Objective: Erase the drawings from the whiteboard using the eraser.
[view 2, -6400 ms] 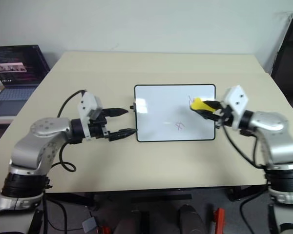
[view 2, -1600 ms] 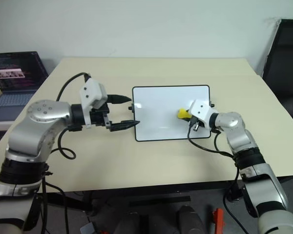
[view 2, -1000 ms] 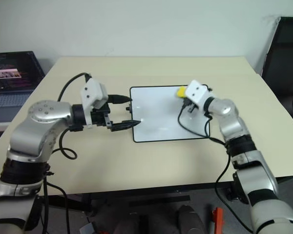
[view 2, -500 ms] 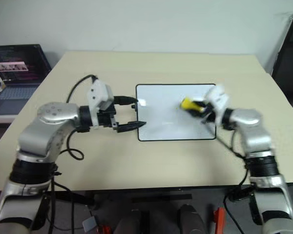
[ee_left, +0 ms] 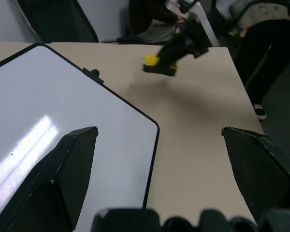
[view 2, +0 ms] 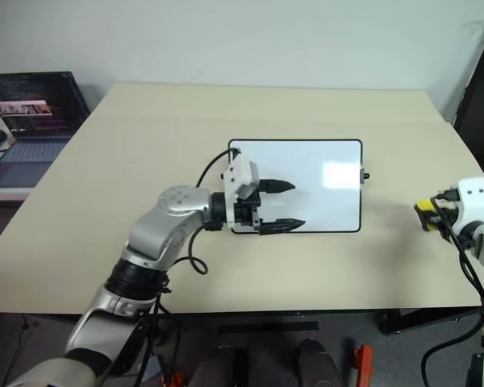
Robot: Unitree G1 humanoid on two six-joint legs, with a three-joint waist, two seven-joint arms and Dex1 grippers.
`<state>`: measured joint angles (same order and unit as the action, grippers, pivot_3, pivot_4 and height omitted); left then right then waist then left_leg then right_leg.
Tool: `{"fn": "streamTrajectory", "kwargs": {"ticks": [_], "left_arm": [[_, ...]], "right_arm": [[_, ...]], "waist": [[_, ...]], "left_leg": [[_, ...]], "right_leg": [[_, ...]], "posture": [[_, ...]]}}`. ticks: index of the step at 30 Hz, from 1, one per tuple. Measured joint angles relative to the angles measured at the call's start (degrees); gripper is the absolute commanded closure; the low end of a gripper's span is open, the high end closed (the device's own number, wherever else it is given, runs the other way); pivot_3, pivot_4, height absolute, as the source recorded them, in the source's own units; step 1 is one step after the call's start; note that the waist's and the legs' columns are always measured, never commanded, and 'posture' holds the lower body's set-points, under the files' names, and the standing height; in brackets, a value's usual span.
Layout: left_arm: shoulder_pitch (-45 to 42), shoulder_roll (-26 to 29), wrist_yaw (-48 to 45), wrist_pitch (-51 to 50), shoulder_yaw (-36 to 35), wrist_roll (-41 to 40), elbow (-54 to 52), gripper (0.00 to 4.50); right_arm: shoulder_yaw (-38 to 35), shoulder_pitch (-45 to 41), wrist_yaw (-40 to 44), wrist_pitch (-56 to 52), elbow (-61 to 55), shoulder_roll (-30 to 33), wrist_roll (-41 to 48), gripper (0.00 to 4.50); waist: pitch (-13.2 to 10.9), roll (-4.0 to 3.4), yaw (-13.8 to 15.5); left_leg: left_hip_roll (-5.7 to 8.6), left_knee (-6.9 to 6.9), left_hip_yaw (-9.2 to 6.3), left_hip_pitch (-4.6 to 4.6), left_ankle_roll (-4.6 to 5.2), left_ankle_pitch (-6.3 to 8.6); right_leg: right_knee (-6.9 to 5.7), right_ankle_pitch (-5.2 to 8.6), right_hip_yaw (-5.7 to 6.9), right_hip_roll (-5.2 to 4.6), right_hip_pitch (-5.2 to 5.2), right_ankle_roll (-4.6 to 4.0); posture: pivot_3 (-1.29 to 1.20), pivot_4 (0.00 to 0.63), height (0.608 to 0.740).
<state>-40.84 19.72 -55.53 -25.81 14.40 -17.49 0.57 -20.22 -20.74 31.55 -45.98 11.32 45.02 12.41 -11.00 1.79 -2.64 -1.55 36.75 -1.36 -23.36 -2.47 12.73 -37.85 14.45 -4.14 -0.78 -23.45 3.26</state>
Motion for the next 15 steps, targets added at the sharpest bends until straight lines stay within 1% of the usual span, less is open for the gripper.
{"fn": "streamTrajectory", "kwargs": {"ticks": [5, 8, 10, 12, 15], "left_arm": [[0.0, 0.1, -0.3, -0.1, 0.0, 0.0, -0.1, 0.00], [0.2, 0.3, -0.3, -0.5, 0.0, 0.0, -0.5, 0.00], [0.3, 0.4, -0.4, -1.1, 0.0, 0.0, -0.8, 0.00], [0.4, 0.5, -0.4, -1.5, 0.0, -0.1, -1.1, 0.00], [0.4, 1.0, -0.5, -2.0, 0.0, -0.1, -1.4, 0.00]], "right_arm": [[0.1, -0.1, 0.7, -1.7, 1.1, 2.7, 0.1, 3.54], [0.5, -0.4, 0.4, -1.7, 3.3, 2.8, 0.0, 3.54], [1.2, -0.8, 0.0, -1.5, 4.6, 2.8, -0.2, 2.80], [1.3, -1.2, -0.2, -1.4, 5.4, 2.8, -0.2, 2.26], [1.3, -1.9, -0.4, -1.1, 6.2, 2.8, -0.1, 1.22]], "waist": [[0.0, -0.09, -0.3], [0.0, -0.10, -0.3], [0.0, -0.10, -0.3], [0.0, -0.10, -0.3], [0.0, -0.10, -0.3]], "left_leg": [[0.00, 0.00, -0.03, 0.00, 0.00, 0.00], [0.01, 0.02, -0.02, -0.01, 0.00, 0.00], [0.01, 0.02, -0.02, -0.01, 0.00, 0.00], [0.01, 0.01, -0.02, -0.01, 0.00, 0.00], [0.01, 0.02, -0.02, -0.01, 0.00, 0.00]], "right_leg": [[0.02, 0.02, 0.03, 0.01, 0.03, 0.04], [0.03, 0.01, 0.01, 0.00, 0.03, 0.06], [0.03, 0.01, 0.01, 0.00, 0.04, 0.06], [0.03, 0.01, 0.02, 0.00, 0.03, 0.06], [0.03, 0.01, 0.01, 0.00, 0.04, 0.06]], "posture": [[0.00, 0.150, 0.740], [0.00, 0.150, 0.740], [0.00, 0.150, 0.740], [0.00, 0.150, 0.740], [0.00, 0.150, 0.740]]}}
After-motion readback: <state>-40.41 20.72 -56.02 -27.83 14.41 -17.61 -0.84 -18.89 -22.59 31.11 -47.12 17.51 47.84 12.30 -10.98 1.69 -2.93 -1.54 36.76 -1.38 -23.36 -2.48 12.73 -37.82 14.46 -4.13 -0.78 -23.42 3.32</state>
